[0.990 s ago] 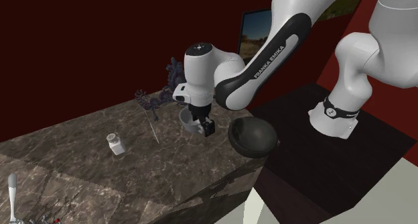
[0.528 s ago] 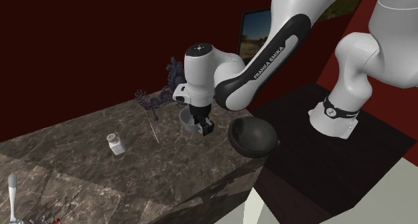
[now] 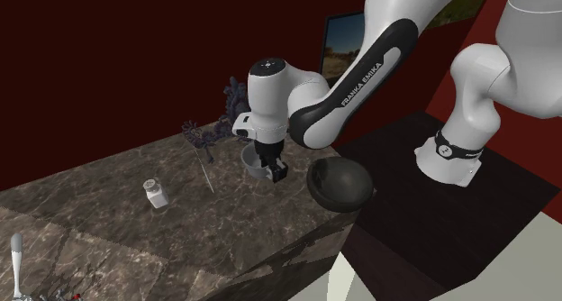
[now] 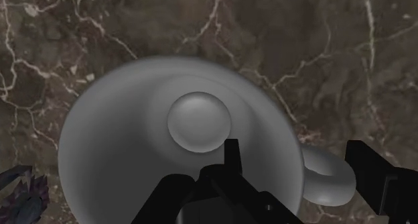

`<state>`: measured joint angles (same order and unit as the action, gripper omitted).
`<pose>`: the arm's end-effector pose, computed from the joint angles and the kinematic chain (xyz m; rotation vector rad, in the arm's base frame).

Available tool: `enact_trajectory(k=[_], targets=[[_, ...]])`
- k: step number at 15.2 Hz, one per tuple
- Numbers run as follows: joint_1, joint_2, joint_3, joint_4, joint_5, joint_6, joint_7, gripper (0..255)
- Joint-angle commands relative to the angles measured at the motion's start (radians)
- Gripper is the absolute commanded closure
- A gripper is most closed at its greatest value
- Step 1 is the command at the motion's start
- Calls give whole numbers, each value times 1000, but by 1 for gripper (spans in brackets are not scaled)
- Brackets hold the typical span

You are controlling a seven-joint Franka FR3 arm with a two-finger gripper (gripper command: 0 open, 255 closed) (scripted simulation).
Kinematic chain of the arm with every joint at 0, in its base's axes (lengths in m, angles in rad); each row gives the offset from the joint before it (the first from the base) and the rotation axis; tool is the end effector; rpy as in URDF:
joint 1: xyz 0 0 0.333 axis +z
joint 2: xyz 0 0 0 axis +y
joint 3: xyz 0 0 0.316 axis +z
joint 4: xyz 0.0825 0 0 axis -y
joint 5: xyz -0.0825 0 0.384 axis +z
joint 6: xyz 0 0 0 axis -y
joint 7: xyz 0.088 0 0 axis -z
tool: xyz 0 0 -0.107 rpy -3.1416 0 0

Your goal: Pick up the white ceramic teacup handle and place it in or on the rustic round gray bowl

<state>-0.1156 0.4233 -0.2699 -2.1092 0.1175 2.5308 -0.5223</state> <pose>0.5391 -0.2191 0.2210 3.0950 0.0999 -0.0036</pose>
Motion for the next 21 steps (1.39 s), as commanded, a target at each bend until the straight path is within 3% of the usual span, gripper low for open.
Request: enact_trajectory(k=[1,21], targets=[[0,0,0,0,0,0,0,255],[32,-194,-41,37,-81,-224,47,255]])
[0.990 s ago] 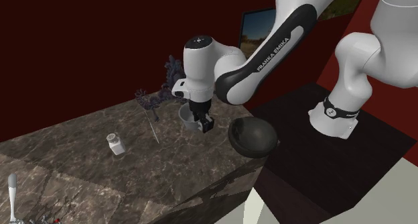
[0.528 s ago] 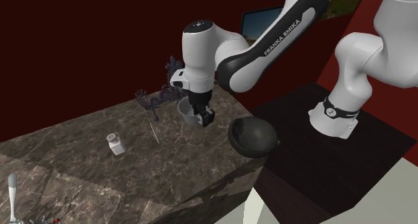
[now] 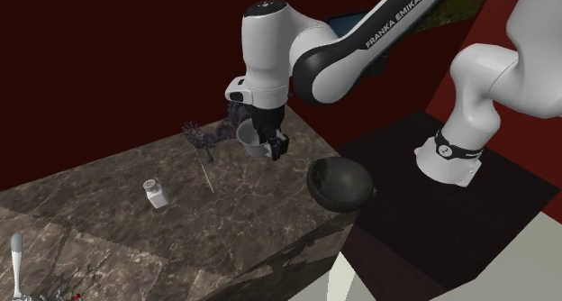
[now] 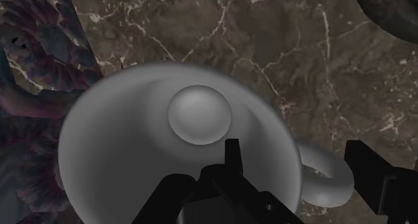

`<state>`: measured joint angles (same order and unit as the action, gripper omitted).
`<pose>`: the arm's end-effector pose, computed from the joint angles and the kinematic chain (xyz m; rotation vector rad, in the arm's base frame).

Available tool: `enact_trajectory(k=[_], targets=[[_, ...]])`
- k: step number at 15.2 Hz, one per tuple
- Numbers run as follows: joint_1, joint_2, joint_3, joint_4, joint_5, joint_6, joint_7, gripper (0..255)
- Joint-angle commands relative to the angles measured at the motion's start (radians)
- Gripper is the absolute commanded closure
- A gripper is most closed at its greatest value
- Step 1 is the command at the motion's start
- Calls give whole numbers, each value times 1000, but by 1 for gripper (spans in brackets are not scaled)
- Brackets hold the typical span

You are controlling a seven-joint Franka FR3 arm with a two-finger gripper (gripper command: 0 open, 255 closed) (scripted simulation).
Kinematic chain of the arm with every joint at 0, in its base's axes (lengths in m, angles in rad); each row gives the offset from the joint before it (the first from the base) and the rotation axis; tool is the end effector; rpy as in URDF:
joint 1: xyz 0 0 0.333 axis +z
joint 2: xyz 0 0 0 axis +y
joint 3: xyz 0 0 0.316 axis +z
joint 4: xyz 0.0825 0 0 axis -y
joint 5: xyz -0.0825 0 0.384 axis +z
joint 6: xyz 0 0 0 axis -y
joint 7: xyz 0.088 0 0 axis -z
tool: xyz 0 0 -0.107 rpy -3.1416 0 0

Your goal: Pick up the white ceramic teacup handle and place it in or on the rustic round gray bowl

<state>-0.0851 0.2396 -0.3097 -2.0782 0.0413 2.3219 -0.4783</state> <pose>0.5386 -0.2194 0.3198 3.0951 0.0997 -0.0046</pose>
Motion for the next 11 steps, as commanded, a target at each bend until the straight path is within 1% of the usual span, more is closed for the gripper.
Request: enact_trajectory(k=[1,11], targets=[[2,-18,-3,10,-8,-27,5,255],[9,-89,-9,64,-36,-148,20,255]])
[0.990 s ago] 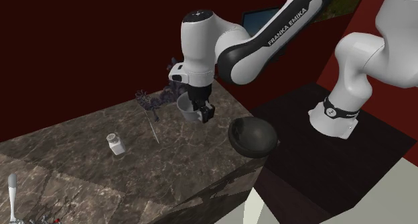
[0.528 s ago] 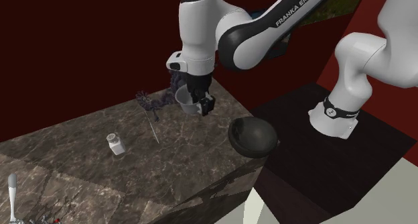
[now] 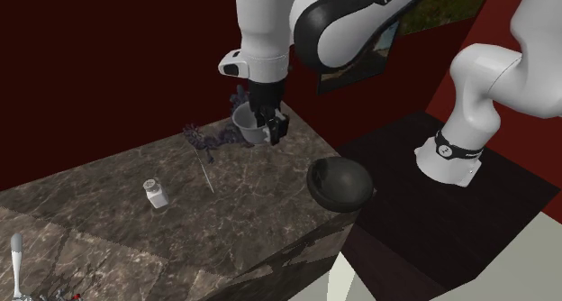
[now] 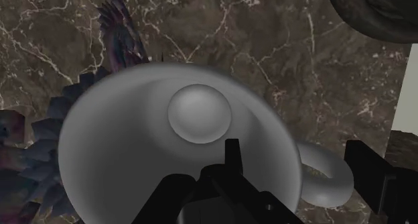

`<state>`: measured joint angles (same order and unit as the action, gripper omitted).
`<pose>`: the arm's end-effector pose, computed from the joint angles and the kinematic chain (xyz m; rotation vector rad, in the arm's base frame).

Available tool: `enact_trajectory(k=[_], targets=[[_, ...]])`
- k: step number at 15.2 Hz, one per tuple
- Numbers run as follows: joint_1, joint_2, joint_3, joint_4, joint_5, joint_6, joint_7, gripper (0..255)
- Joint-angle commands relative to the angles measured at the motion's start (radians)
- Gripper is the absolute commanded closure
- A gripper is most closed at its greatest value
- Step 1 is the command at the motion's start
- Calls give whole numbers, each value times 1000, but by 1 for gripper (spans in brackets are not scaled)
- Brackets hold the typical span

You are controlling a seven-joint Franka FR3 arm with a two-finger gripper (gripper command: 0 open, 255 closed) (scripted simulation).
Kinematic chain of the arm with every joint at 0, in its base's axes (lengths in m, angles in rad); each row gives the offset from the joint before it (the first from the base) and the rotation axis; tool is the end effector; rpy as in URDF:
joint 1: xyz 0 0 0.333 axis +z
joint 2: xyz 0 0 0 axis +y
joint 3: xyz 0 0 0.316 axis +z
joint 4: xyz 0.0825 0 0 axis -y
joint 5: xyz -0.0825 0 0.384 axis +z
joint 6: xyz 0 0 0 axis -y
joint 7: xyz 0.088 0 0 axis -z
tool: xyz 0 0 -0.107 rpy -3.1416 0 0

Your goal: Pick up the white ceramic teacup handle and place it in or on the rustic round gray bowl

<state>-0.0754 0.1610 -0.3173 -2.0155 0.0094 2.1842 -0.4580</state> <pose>0.5407 -0.2187 0.3791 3.0950 0.0993 -0.0047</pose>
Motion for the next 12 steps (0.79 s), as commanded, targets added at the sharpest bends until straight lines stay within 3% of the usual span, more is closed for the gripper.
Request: enact_trajectory(k=[1,2,12], targets=[[0,-17,-2,8,-6,-23,1,255],[0,-19,-2,10,-7,-28,2,255],[70,-379,72,-360,-127,-14,215,255]])
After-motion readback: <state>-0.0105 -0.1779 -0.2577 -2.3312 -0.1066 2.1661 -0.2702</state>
